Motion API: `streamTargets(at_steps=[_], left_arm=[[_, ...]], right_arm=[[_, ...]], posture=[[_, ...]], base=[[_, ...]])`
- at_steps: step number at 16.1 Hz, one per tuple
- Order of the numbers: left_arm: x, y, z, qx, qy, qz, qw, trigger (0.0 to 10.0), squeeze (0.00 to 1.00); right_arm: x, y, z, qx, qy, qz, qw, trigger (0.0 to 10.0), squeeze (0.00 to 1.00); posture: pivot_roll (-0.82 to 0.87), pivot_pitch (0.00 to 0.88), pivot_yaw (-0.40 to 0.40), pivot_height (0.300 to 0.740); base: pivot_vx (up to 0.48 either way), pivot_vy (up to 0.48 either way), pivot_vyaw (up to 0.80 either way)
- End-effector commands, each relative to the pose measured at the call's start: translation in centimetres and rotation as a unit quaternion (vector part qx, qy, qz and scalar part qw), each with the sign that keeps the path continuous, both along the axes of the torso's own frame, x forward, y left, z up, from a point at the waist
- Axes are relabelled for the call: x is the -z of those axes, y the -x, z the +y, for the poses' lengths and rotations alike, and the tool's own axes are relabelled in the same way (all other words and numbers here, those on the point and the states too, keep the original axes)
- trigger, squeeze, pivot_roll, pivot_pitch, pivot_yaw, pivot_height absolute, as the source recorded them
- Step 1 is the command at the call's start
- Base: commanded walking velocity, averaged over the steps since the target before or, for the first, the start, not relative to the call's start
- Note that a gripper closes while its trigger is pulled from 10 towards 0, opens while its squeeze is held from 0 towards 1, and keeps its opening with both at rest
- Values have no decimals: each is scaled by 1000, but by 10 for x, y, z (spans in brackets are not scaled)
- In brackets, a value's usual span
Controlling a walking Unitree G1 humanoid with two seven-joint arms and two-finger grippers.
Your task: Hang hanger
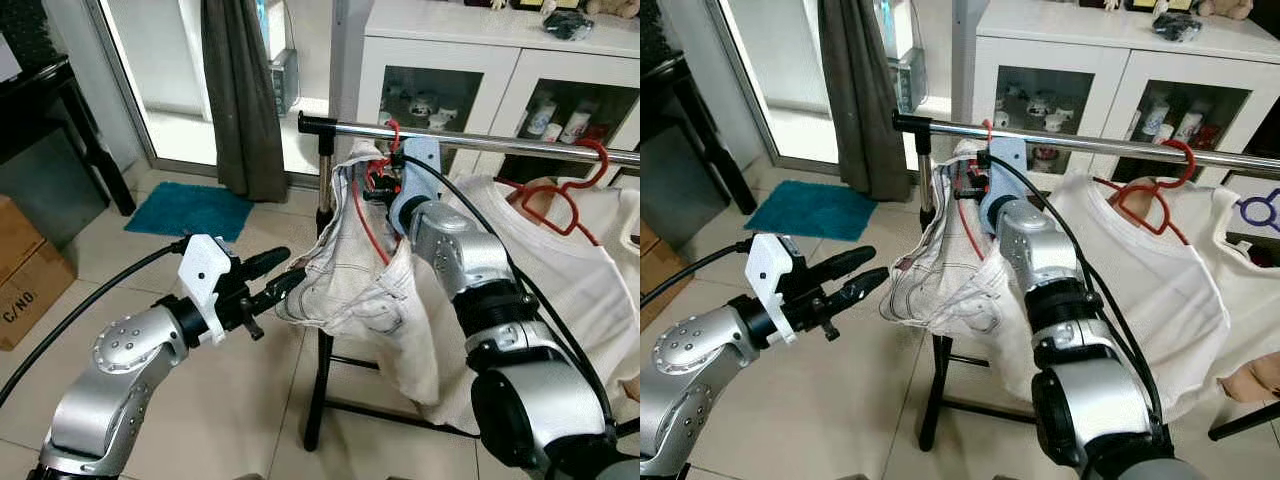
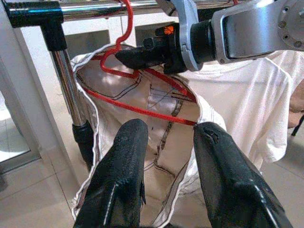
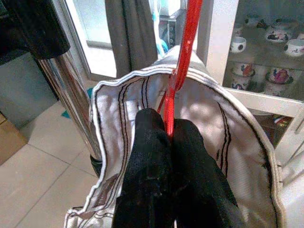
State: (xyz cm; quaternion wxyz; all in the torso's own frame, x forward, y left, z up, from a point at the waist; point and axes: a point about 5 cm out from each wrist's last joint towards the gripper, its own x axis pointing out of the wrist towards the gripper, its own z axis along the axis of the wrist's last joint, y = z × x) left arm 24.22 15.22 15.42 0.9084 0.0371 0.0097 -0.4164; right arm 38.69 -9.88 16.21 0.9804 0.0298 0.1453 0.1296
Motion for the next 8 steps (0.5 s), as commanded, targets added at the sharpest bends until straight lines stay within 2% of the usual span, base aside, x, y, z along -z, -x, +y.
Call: streamTargets(at_steps=[1,2,3,4,5,8], left_arm=[[-1,1,-2,7,-7,0,1000,10000,0],[-1,0,-1,4,-9,-2,1000,10000,0],[-2,-1,-1,1,-10,-4,1000,10000,0],[-3,-5,2,-20,-16,-13,1000,10000,0],[-3,-8,3,-30,-19,-17,999,10000,0],[-1,-13,7,-55,-23,-18,998,10000,0]], right_arm=[[10,2,4,-17,-3,17,1000,10000,0],[3,0,4,-18,-26,-9,999,10000,1000],[0,0,3,-25,-21,-25,999,10000,1000],[-11,1,5,-49,-33,-62,996,10000,1000],[-17,2,6,-63,-45,-78,994,10000,1000],[-30,15,3,-116,-56,-119,985,10000,1000]], posture=[[-33,0,26,740],[-33,0,27,740],[-33,0,29,740],[-33,0,32,740],[-33,0,32,740],[-43,0,43,740]], base=[[0,0,0],[0,0,0],[0,0,0],[0,0,0],[0,0,0],[0,0,0]])
